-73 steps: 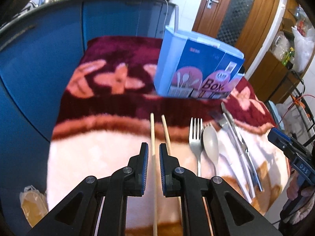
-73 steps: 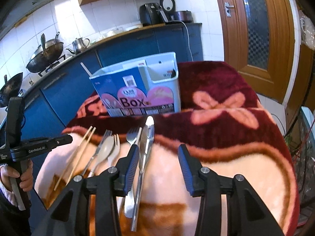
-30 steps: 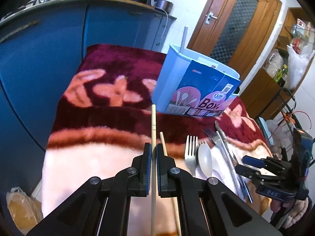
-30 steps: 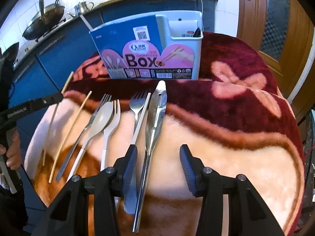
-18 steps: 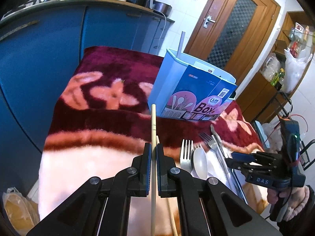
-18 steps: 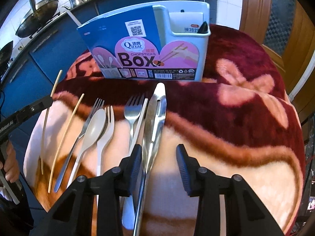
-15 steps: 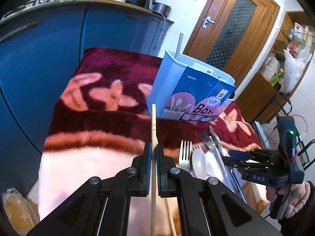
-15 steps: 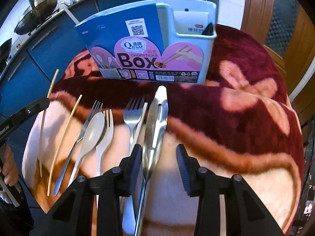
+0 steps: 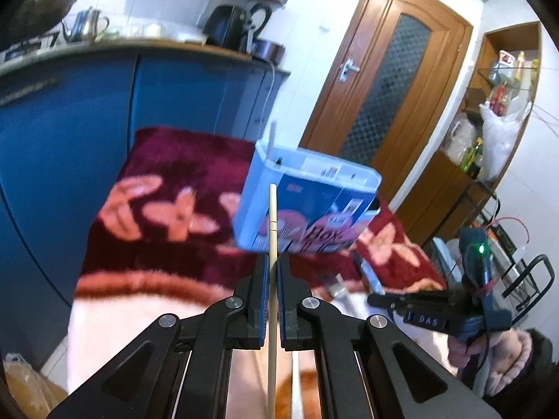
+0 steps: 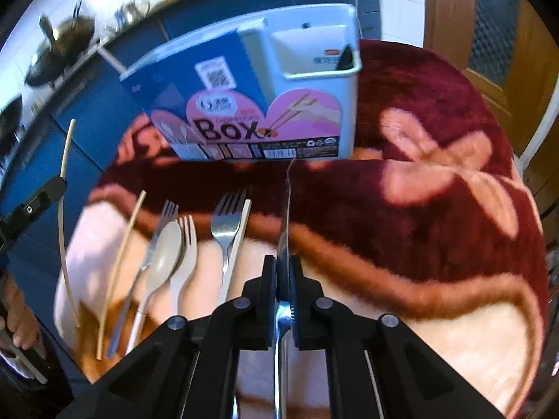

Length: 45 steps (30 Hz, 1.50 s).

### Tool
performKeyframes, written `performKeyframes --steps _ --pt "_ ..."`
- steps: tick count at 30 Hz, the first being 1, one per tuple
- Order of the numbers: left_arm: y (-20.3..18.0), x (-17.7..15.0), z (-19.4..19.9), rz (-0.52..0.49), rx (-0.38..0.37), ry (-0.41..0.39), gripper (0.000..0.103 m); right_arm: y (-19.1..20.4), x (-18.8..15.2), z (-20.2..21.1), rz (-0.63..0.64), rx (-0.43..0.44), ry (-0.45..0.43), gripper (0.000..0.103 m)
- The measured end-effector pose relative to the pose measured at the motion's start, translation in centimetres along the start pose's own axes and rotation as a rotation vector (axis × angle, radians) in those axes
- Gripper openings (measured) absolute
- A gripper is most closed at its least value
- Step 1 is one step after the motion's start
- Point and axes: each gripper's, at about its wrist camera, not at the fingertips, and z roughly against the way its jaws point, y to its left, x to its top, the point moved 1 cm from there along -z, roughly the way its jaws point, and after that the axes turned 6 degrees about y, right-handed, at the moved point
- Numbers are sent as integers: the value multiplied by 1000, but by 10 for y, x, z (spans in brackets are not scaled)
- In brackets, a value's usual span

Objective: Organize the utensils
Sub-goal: 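Lift the chopstick with the left tool while the right tool grasps the silver knife, then carry the chopstick with the left tool while the right tool carries the knife to the box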

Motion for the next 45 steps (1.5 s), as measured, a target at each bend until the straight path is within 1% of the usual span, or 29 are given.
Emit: performKeyframes --steps 5,7,12,16,20,23,26,29,33,35,38,41,45 --pt "-16 17 13 -26 -1 -81 4 -8 -13 19 -26 62 -97 8" --pt "-22 26 15 -35 4 -108 4 -6 -15 25 -21 74 -144 8" --pt "-35 50 18 -51 12 -180 4 -5 -21 46 2 83 -276 8" --pt "-46 74 18 -66 25 -270 4 -6 -24 57 24 83 -358 8" --pt "-56 97 13 -87 64 -379 4 -8 -29 66 45 83 -410 8" --pt "-57 111 7 -70 75 -432 4 -9 -30 68 55 82 -439 8" --pt "-56 122 -1 -51 106 -477 4 -13 -30 72 55 80 -464 8" --pt "-55 128 -9 -41 135 -532 4 -19 -28 74 47 91 -478 8" --pt "-53 130 -19 -24 190 -605 4 -24 -23 74 39 93 -489 8" --pt "-49 130 -26 -12 202 -623 4 -25 -20 75 37 90 -493 8" --pt "-43 127 -38 -6 217 -628 4 -23 -13 81 48 80 -512 8" --pt "-35 121 -48 3 221 -615 4 -19 -3 88 67 58 -548 8" --pt "-30 115 -60 7 221 -592 4 -14 21 98 79 50 -614 8"
